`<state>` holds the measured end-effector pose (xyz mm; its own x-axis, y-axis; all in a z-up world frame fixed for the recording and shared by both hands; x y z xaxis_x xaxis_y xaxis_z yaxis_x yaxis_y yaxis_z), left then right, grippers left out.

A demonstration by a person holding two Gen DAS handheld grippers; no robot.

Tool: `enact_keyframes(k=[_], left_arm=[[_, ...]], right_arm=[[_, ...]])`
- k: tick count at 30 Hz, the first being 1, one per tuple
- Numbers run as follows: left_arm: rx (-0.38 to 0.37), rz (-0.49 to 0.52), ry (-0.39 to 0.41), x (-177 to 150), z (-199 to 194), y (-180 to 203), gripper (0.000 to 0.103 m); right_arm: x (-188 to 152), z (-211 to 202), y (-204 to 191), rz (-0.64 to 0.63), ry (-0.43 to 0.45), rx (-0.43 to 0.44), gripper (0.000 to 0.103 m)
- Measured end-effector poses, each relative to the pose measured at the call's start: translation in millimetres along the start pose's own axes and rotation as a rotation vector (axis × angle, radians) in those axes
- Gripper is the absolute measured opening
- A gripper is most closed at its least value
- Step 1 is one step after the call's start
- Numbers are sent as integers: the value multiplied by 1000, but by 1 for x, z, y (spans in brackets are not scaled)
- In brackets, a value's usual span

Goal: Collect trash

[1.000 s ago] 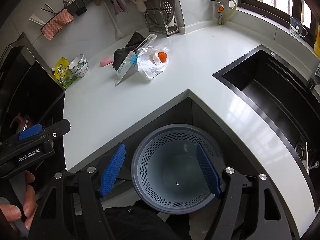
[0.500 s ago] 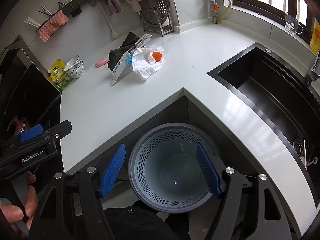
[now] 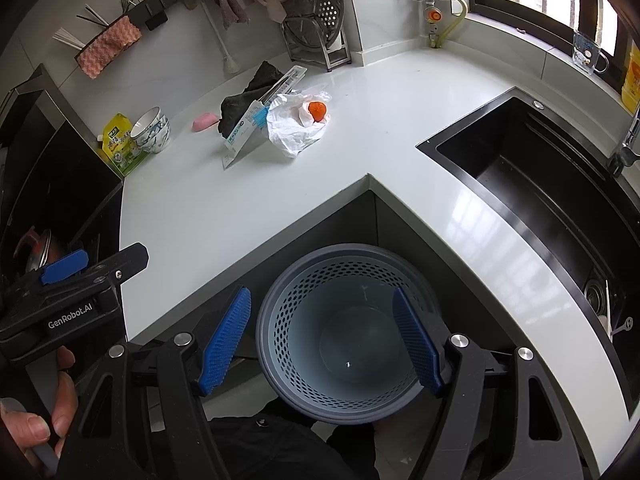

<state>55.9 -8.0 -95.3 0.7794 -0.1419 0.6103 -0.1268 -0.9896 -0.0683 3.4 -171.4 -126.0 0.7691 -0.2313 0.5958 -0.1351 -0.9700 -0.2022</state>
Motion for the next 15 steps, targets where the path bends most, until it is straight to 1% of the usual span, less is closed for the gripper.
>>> enact_keyframes(k=[15], left_arm=[[11, 2, 13, 5, -2, -1, 97]], right_arm=[[5, -1, 1, 2, 3, 10, 70]])
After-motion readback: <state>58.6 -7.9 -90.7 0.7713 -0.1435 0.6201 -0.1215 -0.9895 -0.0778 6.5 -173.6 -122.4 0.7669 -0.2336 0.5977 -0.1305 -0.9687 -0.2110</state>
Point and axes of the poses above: each gripper's, at about its wrist camera, not at the fingertips, and z roughly the way its jaws point, y to its right, x to its top, the point moved 10 cm from there along z, roughly the way its jaws point, and after that the axes turned 6 degrees about y, right-handed, at the moved point
